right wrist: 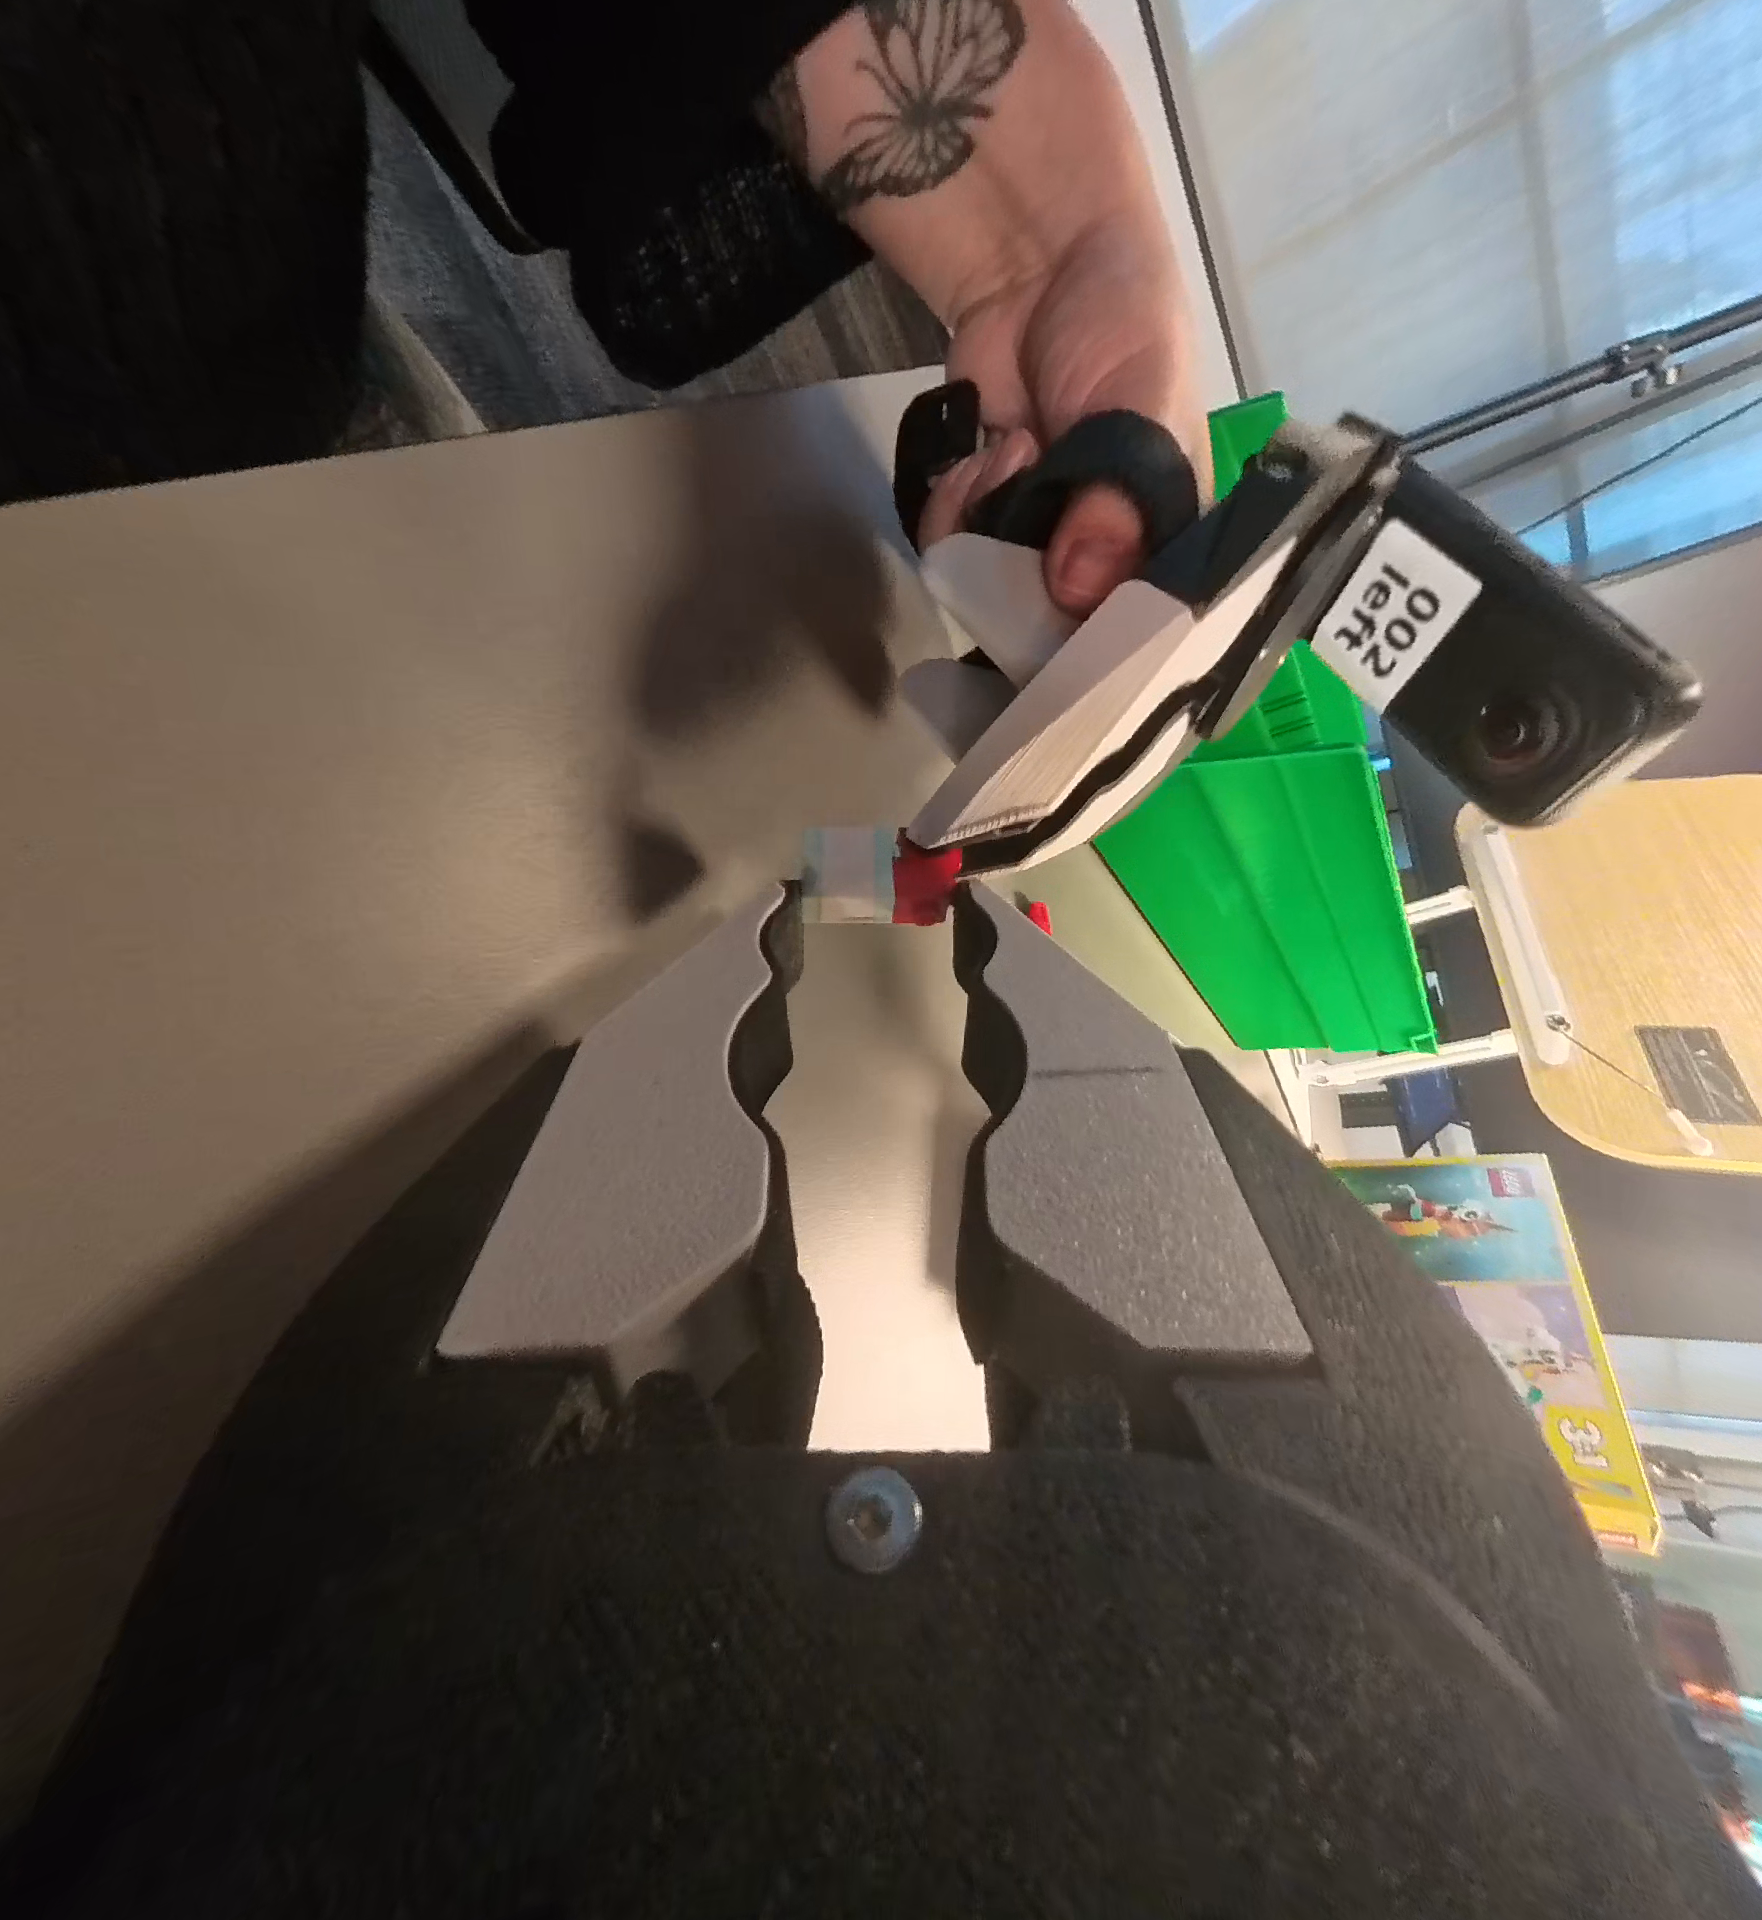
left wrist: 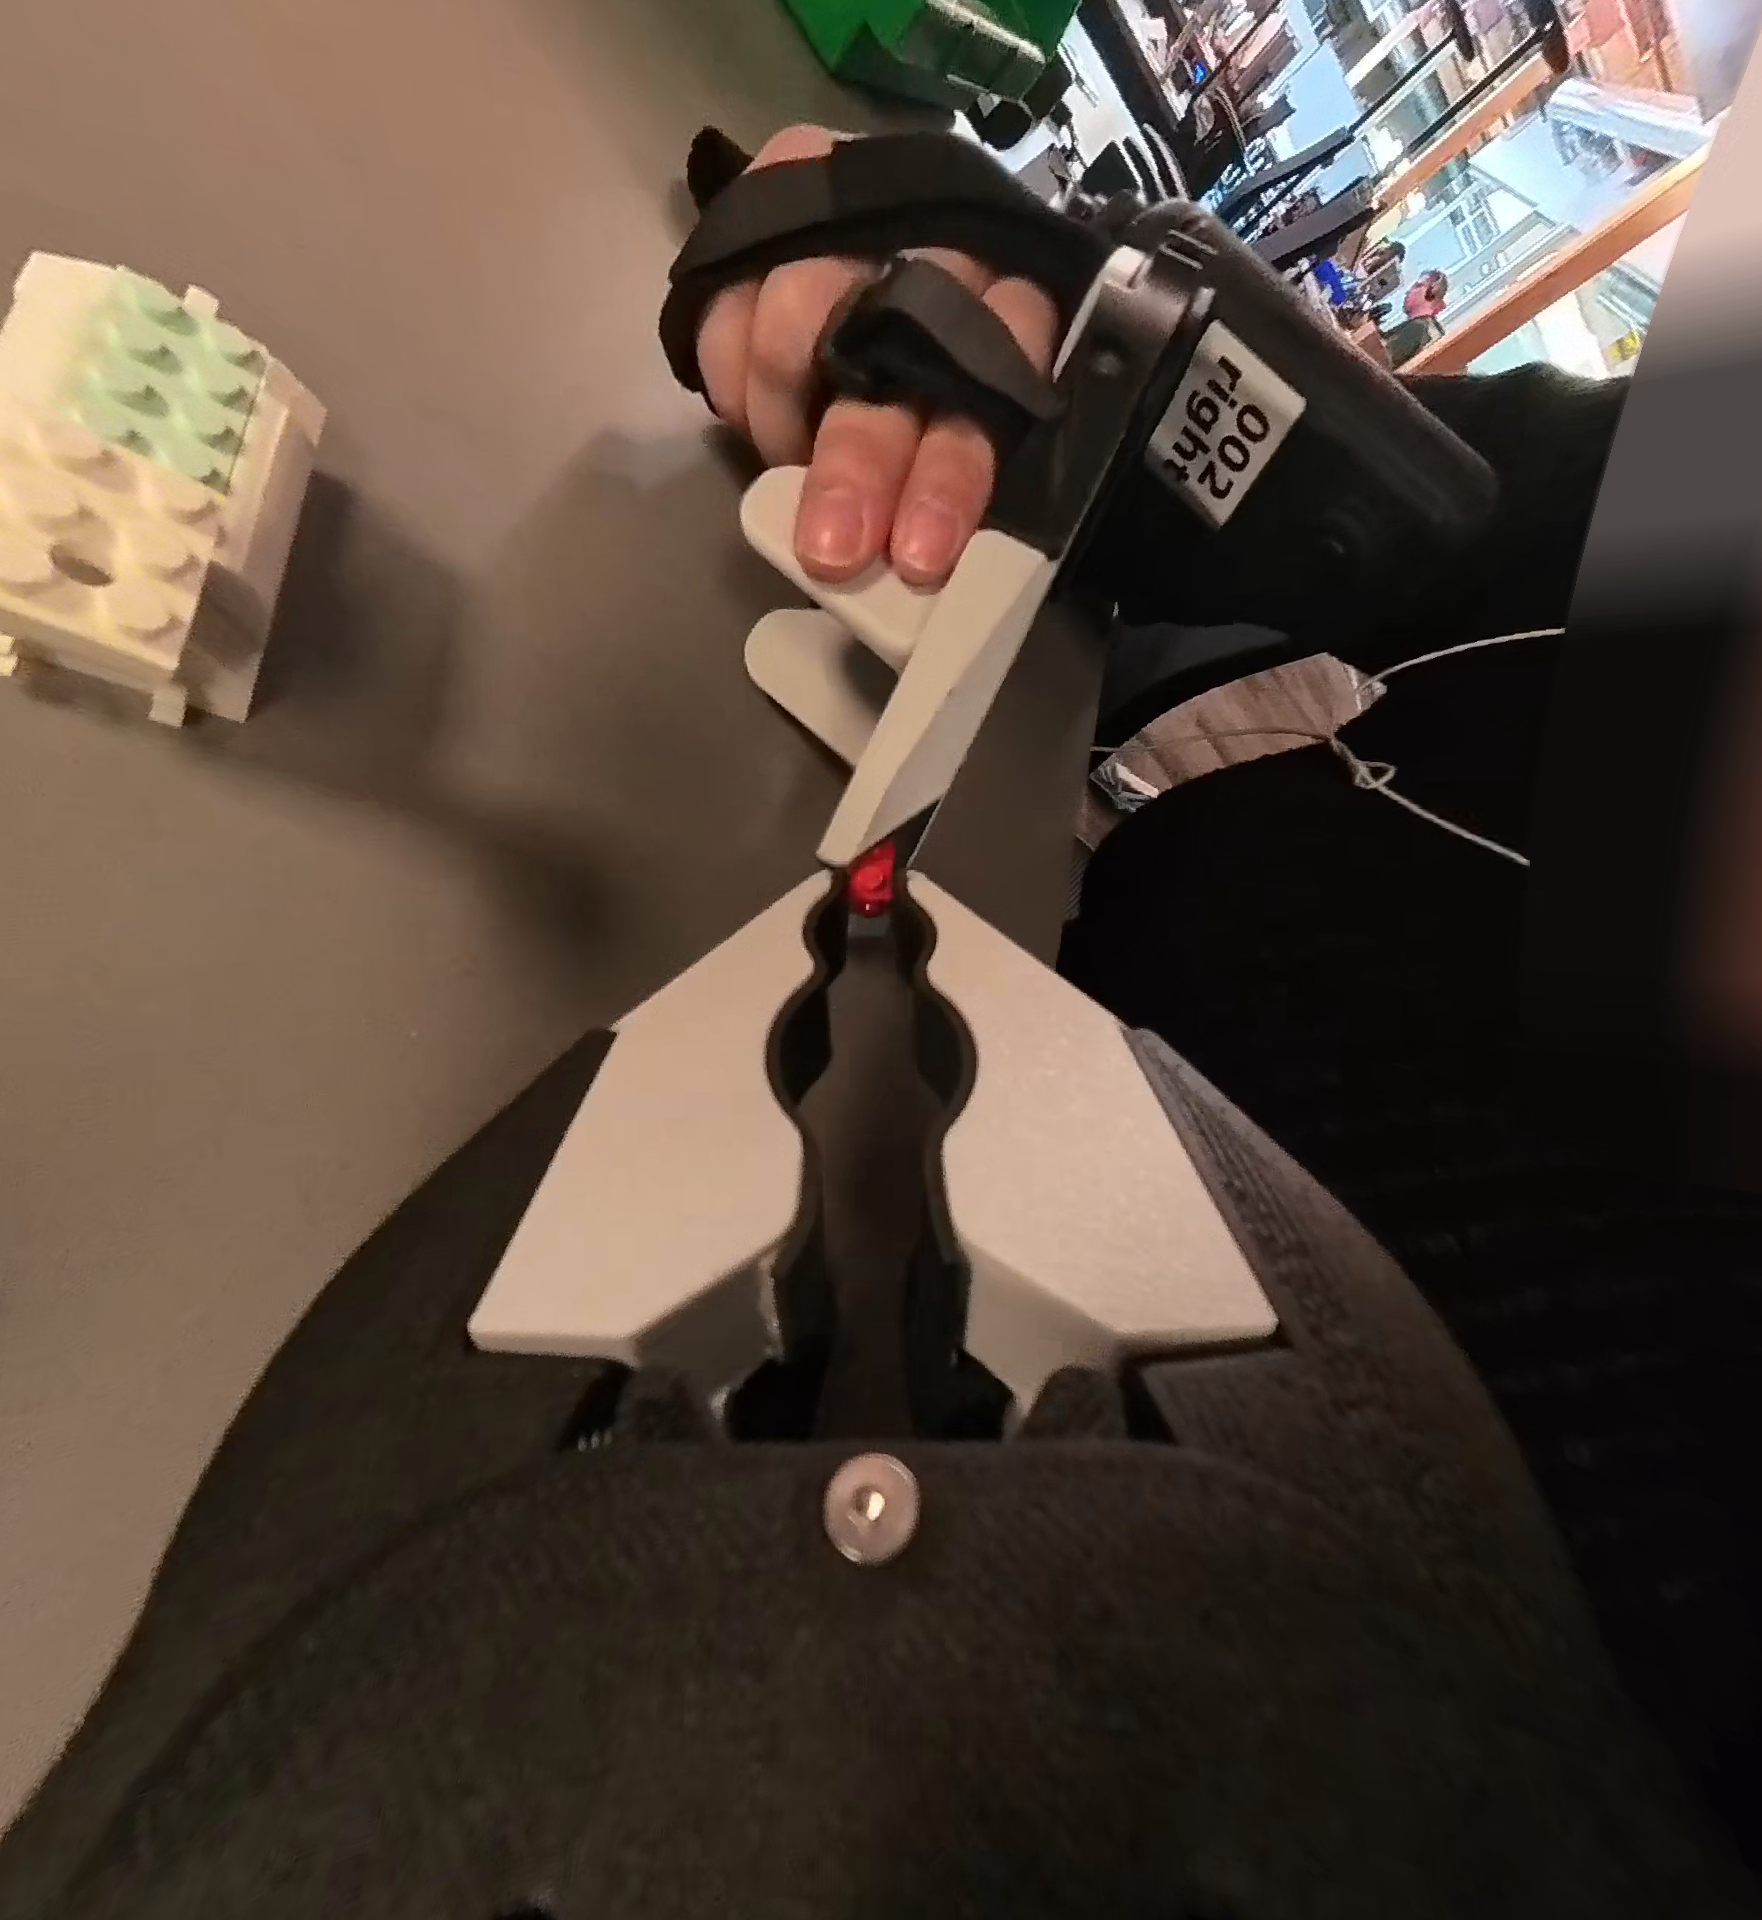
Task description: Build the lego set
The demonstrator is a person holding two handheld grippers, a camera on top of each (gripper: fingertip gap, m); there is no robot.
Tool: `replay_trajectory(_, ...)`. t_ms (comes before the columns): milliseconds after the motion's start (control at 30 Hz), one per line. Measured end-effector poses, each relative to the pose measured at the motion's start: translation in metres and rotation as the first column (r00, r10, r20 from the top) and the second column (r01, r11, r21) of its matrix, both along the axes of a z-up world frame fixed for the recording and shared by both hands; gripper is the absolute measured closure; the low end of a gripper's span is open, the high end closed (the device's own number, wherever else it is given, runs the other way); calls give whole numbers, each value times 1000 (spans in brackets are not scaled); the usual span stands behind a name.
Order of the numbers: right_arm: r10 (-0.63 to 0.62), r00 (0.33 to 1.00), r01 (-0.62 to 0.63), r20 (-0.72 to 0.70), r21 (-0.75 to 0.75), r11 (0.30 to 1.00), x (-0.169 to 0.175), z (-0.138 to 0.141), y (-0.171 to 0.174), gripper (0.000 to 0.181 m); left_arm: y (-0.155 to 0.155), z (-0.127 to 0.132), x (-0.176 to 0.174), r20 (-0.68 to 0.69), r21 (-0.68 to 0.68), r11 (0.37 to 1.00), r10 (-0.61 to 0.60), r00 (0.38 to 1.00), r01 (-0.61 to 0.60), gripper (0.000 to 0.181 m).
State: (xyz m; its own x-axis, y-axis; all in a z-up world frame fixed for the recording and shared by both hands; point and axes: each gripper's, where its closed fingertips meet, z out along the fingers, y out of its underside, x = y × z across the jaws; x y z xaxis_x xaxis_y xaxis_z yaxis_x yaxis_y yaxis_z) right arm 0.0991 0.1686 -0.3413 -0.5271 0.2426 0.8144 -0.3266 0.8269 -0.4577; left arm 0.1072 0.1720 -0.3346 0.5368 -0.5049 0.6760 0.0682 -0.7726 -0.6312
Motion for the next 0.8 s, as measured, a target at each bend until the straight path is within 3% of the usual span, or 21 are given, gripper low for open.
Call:
replay_trajectory(567, 31, 998, -32, 55, 27, 999, 2, -7, -11, 154, -12, -8, 5, 31, -43, 999, -1, 1000, 2, 175)
replay_trajectory(667, 2, 1000, 1, -28, 76, 997, -4, -1, -7, 154, -9, -2, 1, 2, 2, 1000, 12, 1000, -12, 175)
replay_trajectory(800, -33, 985, 40, -167, 35, 999, -9, 23, -1, 154, -3, 23, -2, -65, 131, 991, 8, 998, 1, 174)
